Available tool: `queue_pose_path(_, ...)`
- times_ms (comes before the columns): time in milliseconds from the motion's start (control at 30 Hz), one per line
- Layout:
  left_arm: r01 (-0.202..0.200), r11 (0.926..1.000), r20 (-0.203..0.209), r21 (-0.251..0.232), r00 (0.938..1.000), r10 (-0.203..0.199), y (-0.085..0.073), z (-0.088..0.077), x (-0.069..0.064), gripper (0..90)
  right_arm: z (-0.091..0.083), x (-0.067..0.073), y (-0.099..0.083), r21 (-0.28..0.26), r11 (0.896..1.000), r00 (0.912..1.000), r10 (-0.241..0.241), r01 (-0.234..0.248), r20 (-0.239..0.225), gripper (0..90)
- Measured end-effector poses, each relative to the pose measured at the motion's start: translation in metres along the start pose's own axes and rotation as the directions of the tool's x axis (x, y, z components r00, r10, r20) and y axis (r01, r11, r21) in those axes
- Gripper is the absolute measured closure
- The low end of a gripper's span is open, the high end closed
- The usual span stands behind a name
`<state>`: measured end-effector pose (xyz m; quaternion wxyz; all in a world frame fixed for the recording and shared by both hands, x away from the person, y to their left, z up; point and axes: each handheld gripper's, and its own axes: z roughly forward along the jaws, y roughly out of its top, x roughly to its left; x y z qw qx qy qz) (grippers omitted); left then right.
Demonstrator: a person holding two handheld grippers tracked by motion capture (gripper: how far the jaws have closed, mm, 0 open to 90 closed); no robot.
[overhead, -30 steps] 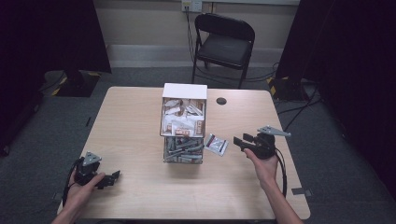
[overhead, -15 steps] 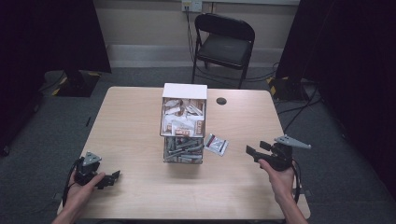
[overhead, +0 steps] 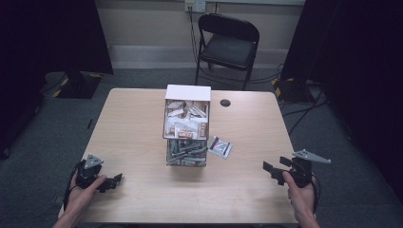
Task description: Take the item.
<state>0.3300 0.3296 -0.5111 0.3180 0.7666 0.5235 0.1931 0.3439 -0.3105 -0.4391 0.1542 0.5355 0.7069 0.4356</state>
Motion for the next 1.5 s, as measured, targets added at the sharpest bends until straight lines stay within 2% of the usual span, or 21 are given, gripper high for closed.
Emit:
queue_pose_path(133,-0.001,1.0,0.0,0.0,1.0,0.001,0.0,0.0,0.0,0.0,-0.005,-0.009,-0.012,0.049,0.999,0.9998,-0.009,0.008,0.02,14.6)
queue_pose_path(233,0.0,1.0,0.0,0.001,1.0,0.0,0.0,0.0,0.0,0.0,-0.008,-0.015,-0.019,0.056,0.998,0.9993,0.001,-0.003,0.038,14.5)
queue_pose_path(267,0.002,1.0,-0.003,0.0,1.0,-0.002,0.0,0.0,0.0,0.0,-0.008,-0.016,-0.02,0.066,0.998,0.9989,0.0,-0.003,0.047,14.5)
queue_pose_path(300,0.002,1.0,-0.004,0.001,1.0,-0.002,0.0,0.0,0.0,0.0,-0.007,-0.017,-0.025,0.086,0.996,0.9977,-0.023,0.017,0.064,14.5)
queue_pose_path(400,0.005,1.0,-0.005,-0.002,1.0,-0.005,0.0,0.0,-0.001,0.0,-0.004,-0.02,-0.033,0.121,0.993,0.9968,-0.015,0.006,0.079,14.6)
queue_pose_path(500,0.002,1.0,-0.004,0.0,1.0,-0.002,0.0,0.0,0.0,0.0,-0.001,-0.02,-0.038,0.16,0.987,0.9925,-0.038,0.019,0.116,14.9)
queue_pose_path(700,0.005,1.0,-0.004,-0.002,1.0,-0.005,0.0,0.0,-0.001,0.0,0.01,-0.015,-0.047,0.239,0.97,0.9843,-0.076,0.037,0.159,14.4)
queue_pose_path(933,0.01,0.9999,-0.012,0.0,0.9999,-0.01,0.0,0.0,-0.001,0.0,0.016,-0.008,-0.05,0.221,0.974,0.9697,-0.107,0.057,0.22,12.7)
queue_pose_path(1000,0.021,0.9998,-0.012,-0.005,0.9997,-0.021,0.001,0.001,-0.002,0.0,0.018,-0.005,-0.053,0.228,0.969,0.9608,-0.147,0.093,0.235,9.5)
queue_pose_path(1167,0.015,0.9999,-0.014,0.0,0.9998,-0.015,0.001,0.001,-0.002,0.0,0.022,-0.004,-0.057,0.192,0.976,0.9599,-0.147,0.102,0.239,2.5)
queue_pose_path(1333,0.015,0.9999,-0.014,0.0,0.9998,-0.015,0.001,0.001,-0.002,0.0,0.024,-0.002,-0.057,0.194,0.977,0.9578,-0.14,0.092,0.251,1.9)
queue_pose_path(1500,0.015,0.9999,-0.014,0.0,0.9998,-0.015,0.001,0.001,-0.002,0.0,0.026,0.0,-0.058,0.171,0.983,0.9507,-0.115,0.067,0.288,1.9)
